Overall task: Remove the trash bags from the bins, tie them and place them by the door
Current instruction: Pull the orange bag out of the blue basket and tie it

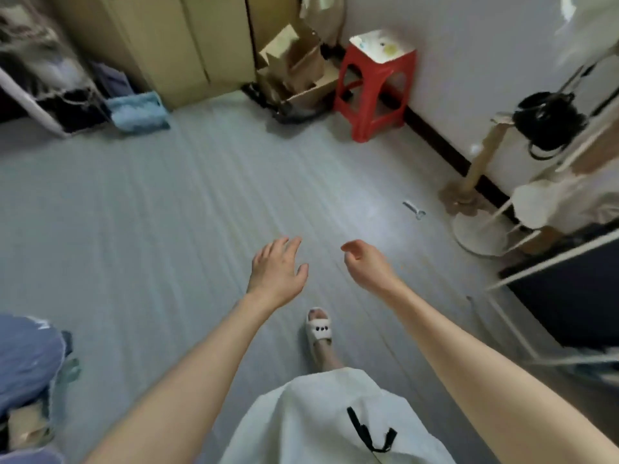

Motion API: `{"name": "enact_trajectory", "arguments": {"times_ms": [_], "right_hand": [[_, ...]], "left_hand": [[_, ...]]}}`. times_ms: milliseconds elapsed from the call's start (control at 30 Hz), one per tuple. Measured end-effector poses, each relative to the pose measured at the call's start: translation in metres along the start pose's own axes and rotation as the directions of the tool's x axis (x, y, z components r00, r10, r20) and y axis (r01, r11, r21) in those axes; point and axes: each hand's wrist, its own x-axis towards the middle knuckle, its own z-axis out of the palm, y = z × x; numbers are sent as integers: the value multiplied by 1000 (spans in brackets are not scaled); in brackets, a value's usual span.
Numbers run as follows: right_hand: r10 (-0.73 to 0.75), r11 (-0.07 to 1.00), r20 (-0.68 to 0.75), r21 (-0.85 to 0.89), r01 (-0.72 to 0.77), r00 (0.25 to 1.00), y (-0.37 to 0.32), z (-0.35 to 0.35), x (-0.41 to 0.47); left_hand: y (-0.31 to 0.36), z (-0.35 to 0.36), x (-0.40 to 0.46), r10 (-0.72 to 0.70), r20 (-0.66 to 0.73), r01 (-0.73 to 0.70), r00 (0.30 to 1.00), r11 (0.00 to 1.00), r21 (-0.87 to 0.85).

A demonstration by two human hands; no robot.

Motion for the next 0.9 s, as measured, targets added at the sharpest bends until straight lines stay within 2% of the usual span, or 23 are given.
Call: {"name": "enact_trajectory", "arguments": {"times_ms": [200,300,467,600,700,900], "right_hand": [[-195,972,169,-100,214,966,-146,64,132],[-248,954,261,-100,281,933,-220,101,183],[-332,885,446,-157,438,831,-352,181,236],[-392,817,568,-147,558,723,-466,281,269],[-423,778,609,-135,613,671,-538,348,286],[-415,772,648,-121,624,639,-700,480,316]], "left_hand": [[-128,-74,89,-283,-99,272,954,955,-114],[-190,-117,122,-370,-159,345,915,924,-165],[-304,-178,138,-570,-234,513,788,817,-262],[-428,-218,136,-719,-248,635,649,691,-344],[-516,-246,139,-770,-253,673,586,636,-376],[-696,-337,149,-823,-279,700,495,568,-434]]}}
